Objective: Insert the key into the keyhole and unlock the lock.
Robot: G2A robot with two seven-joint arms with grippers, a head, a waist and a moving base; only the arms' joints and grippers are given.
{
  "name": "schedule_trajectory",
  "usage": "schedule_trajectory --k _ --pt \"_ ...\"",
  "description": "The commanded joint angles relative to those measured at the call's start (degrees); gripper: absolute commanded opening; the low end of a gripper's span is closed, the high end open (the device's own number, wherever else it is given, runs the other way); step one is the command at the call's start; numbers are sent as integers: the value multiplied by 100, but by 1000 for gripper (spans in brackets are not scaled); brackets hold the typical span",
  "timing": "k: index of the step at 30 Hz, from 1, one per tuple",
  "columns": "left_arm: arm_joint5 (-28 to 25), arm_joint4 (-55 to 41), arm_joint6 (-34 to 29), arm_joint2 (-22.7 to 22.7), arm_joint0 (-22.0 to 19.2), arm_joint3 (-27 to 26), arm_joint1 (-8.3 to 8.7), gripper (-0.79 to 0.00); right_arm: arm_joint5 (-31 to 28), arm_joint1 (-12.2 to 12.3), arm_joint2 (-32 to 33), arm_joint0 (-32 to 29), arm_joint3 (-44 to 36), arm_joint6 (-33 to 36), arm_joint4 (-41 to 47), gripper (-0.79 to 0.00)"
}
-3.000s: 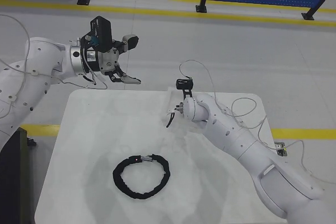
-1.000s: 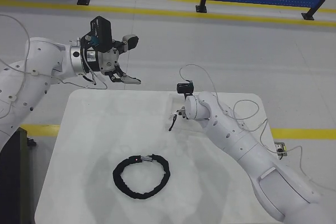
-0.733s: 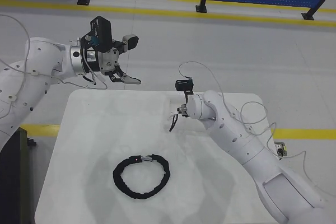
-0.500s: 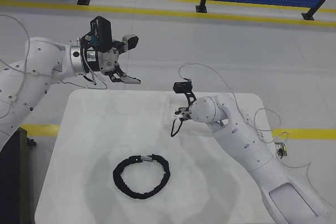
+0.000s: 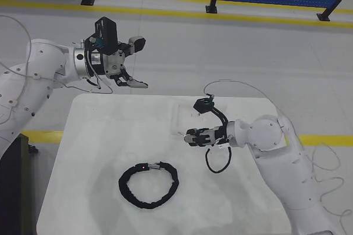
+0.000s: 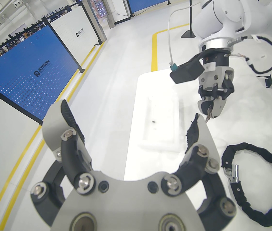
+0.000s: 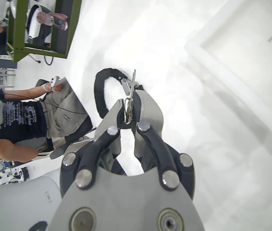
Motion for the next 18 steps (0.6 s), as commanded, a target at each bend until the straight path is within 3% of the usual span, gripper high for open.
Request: schedule_trajectory --k 1,9,18 --pt "0 0 0 0 0 0 0 0 -47 57 395 -300 -119 -20 293 -785" --pt "0 0 0 0 0 0 0 0 -662 221 1271 -1038 -339 46 1057 -785" --pt "0 0 0 0 0 0 0 0 -662 221 1271 -1038 -339 46 1057 -785"
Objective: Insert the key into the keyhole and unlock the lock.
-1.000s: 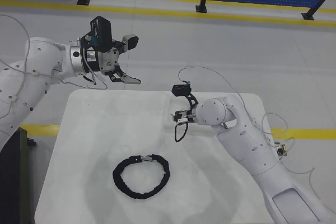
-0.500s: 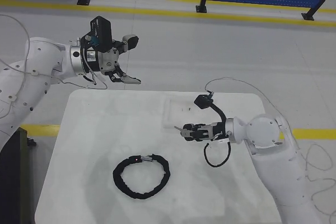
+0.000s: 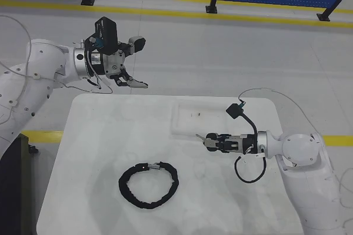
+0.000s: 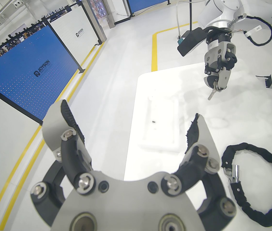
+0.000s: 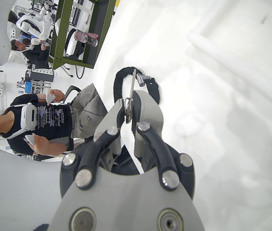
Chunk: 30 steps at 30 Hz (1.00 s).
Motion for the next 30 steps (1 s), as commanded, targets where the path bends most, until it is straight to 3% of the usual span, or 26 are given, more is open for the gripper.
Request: schedule_trajectory --k 1,7,15,30 --pt "0 0 0 0 0 0 0 0 0 0 0 0 0 0 0 -785" --pt "0 0 0 0 0 0 0 0 0 0 0 0 0 0 0 -785" --pt "0 -292 -445 -203 478 -155 105 0 0 0 0 0 0 0 0 -785" --pt "355 548 147 -458 1997 -702 439 0 0 0 0 0 0 0 0 -785"
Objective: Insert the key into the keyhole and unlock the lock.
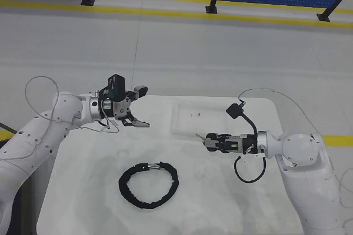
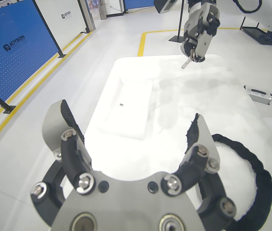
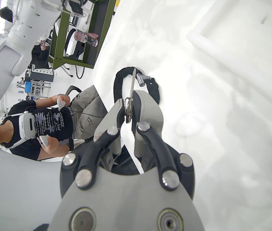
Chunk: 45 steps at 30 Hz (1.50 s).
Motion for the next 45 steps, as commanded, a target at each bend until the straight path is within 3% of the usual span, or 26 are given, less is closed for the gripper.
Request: schedule_trajectory --k 1,10,26,36,45 --pt "100 215 148 -34 194 -64 29 0 0 0 0 0 0 0 0 -785" --pt "-27 1283 927 -77 660 -424 87 0 0 0 0 0 0 0 0 -785" --pt "-59 1343 933 -73 657 -420 89 0 0 0 0 0 0 0 0 -785" --pt "-307 1107 -716 -126 1163 -393 229 0 0 0 0 0 0 0 0 -785" --pt "-261 922 -1538 -166 1498 -727 301 0 0 0 0 0 0 0 0 -785"
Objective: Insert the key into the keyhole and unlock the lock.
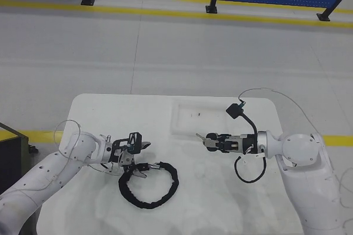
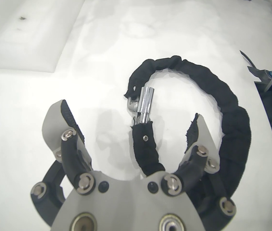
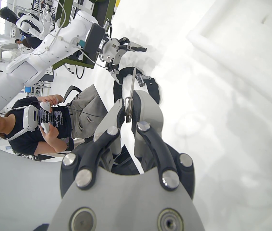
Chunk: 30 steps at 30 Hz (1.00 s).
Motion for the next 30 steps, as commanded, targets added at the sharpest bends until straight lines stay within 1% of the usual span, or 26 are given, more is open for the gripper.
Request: schedule_trajectory --k 1,5,9,14,15,18,19,20,21,22,25,28,30 --pt "137 49 -149 -50 48 -102 1 0 0 0 0 0 0 0 0 -785" --pt "533 305 -218 -148 221 -333 25 0 0 0 0 0 0 0 0 -785" --pt "755 644 -119 -215 376 -478 54 0 0 0 0 0 0 0 0 -785" --pt "1016 1030 47 -295 532 -530 71 0 0 0 0 0 0 0 0 -785" --pt "1039 1086 95 -314 558 -532 75 -15 0 0 0 0 0 0 0 -785" --pt "1110 1251 200 -364 632 -489 83 -231 0 0 0 0 0 0 0 -785" --pt "1111 1295 219 -378 647 -473 80 -326 0 0 0 0 0 0 0 -785" --pt "1115 1327 231 -393 659 -455 74 -400 0 0 0 0 0 0 0 -785" --pt "1117 1350 241 -407 670 -443 65 -434 0 0 0 0 0 0 0 -785" --pt "1109 1375 245 -419 675 -431 54 -449 0 0 0 0 0 0 0 -785" --pt "1100 1412 237 -456 679 -387 5 -554 0 0 0 0 0 0 0 -785" --pt "1088 1421 163 -491 662 -327 -59 -779 0 0 0 0 0 0 0 -785" --pt "1069 1407 95 -510 649 -294 -108 -785 0 0 0 0 0 0 0 -785"
